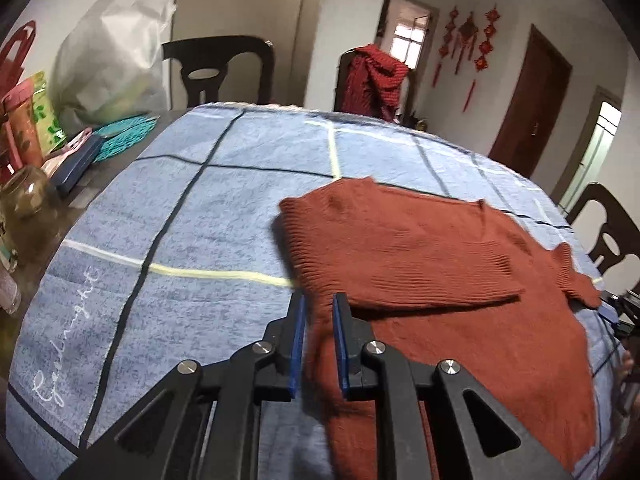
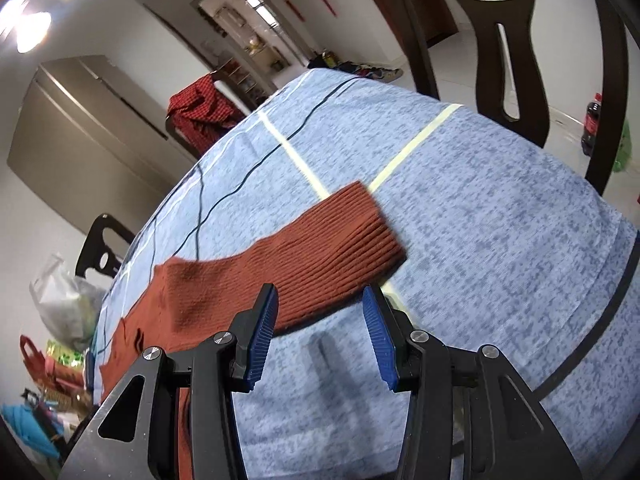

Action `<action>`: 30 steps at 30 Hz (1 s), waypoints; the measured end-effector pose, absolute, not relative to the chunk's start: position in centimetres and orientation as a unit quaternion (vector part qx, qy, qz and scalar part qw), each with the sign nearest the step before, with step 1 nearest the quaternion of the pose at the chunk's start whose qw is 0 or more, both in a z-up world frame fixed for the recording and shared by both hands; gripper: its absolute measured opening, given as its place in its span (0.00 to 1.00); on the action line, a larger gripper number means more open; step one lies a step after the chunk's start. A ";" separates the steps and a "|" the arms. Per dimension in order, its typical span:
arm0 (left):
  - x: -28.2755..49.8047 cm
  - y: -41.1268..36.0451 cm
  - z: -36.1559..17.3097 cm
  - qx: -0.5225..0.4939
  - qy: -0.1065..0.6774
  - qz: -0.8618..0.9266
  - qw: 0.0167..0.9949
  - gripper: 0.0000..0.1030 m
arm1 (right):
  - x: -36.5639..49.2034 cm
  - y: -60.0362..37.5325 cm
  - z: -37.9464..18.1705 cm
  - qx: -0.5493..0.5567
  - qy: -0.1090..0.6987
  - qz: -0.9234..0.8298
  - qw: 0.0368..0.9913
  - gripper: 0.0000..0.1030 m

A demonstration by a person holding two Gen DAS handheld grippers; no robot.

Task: Fold small clothes
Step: 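Move the right tool to the other sleeve cuff and grasp it, then lift the sleeve and fold it across the sweater body, open right tool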

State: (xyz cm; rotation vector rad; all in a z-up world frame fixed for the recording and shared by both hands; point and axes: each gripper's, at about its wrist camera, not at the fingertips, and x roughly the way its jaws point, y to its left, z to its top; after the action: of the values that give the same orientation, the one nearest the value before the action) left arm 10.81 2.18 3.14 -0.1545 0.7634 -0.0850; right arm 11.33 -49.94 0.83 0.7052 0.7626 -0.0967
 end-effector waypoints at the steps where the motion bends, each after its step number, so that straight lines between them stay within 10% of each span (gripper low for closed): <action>1: 10.8 2.0 3.3 -0.072 0.371 -0.044 0.925 0.17 | 11.5 -50.1 0.8 0.340 0.362 -0.047 0.866 0.44; 8: 9.8 0.2 4.3 -0.060 0.363 -0.071 0.927 0.20 | 13.1 -51.1 0.8 0.352 0.352 -0.059 0.865 0.43; 11: 9.2 -0.7 4.3 -0.049 0.363 -0.082 0.927 0.20 | 13.5 -51.0 0.7 0.345 0.366 -0.054 0.863 0.10; 30: 7.9 -2.0 4.3 -0.048 0.366 -0.094 0.925 0.20 | 17.9 -37.0 9.8 0.245 0.339 0.160 0.894 0.09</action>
State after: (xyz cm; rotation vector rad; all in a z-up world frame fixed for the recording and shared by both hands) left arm 7.91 -1.95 4.25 -0.0992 0.7509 -0.1931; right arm 17.94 -37.01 9.84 0.5083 0.7020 0.3312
